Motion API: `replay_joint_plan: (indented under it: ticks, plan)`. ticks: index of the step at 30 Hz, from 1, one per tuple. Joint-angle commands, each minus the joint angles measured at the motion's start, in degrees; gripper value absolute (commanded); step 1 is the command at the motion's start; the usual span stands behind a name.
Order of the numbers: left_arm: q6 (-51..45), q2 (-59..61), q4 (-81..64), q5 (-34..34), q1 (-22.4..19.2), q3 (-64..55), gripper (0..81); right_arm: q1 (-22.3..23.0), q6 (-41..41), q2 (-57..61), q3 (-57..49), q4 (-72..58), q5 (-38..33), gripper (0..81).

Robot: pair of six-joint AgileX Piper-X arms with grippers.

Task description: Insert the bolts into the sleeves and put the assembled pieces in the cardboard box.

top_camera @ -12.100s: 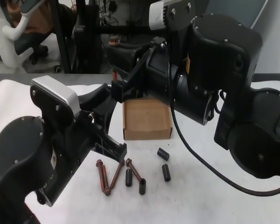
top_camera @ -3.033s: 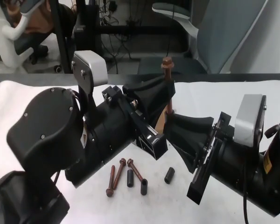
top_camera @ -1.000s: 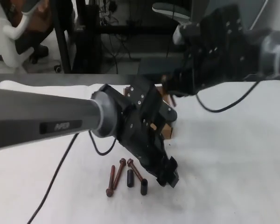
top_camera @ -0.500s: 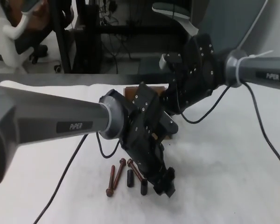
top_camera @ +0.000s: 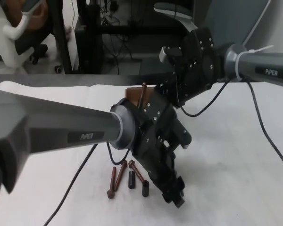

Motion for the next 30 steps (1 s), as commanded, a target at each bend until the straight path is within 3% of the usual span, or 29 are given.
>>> replay_joint_plan:
  ticks: [1, 9, 15, 20, 22, 24, 26, 27, 30]
  plan:
    - [-0.06, 0.84, 0.17, -1.34, 0.16, -0.65, 68.2, -0.32, -0.55, -4.39, -0.58, -1.67, -0.20, 64.7]
    - [0.26, 1.49, 0.80, -4.61, 0.16, -4.42, 68.2, -2.03, -0.55, -13.21, -0.58, -2.92, -1.26, 64.7]
    - [2.79, 4.81, 9.53, -8.28, 0.16, -11.13, 68.2, -4.70, 1.78, -17.76, -0.58, -2.71, -7.02, 64.7]
    - [2.29, 7.56, 16.25, -9.28, 0.16, -14.71, 65.2, -6.57, 2.10, -18.20, -0.58, -0.50, -7.47, 64.7]
    - [2.11, 7.97, 16.88, -10.35, -0.01, -14.92, 58.1, -6.94, 2.10, -18.20, -0.28, 0.15, -7.47, 64.7]
    - [1.61, 8.07, 16.24, -10.95, 0.01, -14.92, 44.7, -7.07, 2.10, -18.20, -0.13, 0.30, -7.47, 64.1]
    - [1.09, 7.95, 16.31, -11.28, 0.01, -14.92, 11.2, -7.07, 1.72, -18.20, -0.13, 1.18, -7.47, 60.6]
    - [1.11, 7.74, 16.73, -11.43, 0.01, -14.92, 1.0, -7.07, 1.51, -18.20, -0.13, 1.47, -7.47, 57.7]
    - [-0.71, 6.80, 17.70, -11.70, 0.01, -14.92, 1.8, -7.07, 0.92, -18.31, -0.13, 2.16, -8.67, 45.9]
